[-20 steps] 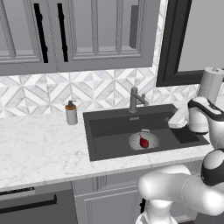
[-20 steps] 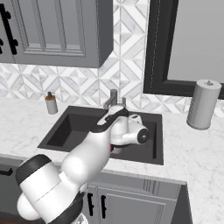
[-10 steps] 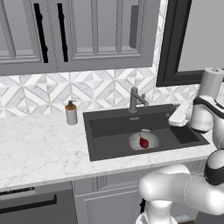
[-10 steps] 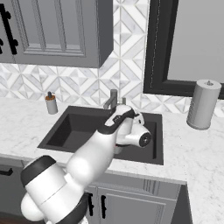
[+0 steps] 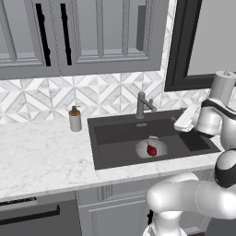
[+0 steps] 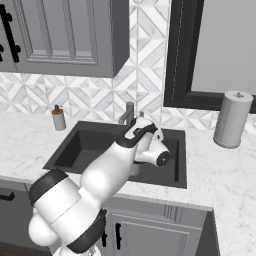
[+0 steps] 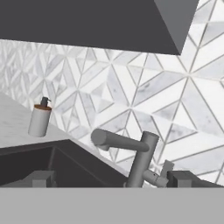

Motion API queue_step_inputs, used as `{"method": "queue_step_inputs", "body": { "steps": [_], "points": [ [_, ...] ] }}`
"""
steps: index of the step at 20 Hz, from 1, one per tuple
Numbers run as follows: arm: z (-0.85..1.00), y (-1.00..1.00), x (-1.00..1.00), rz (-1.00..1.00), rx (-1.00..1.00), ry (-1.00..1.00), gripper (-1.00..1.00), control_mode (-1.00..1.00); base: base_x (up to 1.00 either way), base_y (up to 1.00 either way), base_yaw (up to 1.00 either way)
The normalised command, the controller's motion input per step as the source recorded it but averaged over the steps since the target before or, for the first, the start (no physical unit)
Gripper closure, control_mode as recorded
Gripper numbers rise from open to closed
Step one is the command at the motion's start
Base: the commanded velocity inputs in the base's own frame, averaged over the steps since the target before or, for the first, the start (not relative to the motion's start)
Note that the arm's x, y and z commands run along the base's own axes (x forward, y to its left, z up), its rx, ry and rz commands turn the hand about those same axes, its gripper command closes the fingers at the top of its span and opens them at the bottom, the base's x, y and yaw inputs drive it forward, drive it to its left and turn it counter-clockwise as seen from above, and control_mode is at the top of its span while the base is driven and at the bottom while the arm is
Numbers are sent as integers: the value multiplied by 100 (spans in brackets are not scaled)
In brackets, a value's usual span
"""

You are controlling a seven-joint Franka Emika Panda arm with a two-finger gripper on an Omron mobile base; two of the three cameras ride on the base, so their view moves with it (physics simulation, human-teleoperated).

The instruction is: Put the colander in the sink, put the pear in the colander, and turn on the sink faucet and pour water over the colander.

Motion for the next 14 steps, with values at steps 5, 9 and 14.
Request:
{"method": "queue_step_inputs", "body": {
  "steps": [5, 9, 14],
  "points": [
    [0, -5, 22, 0, 0, 0, -100, -100, 0, 0, 0],
    [0, -11, 8, 0, 0, 0, -100, -100, 0, 0, 0],
    [-6, -7, 6, 0, 0, 0, -100, -100, 0, 0, 0]
  ]
}}
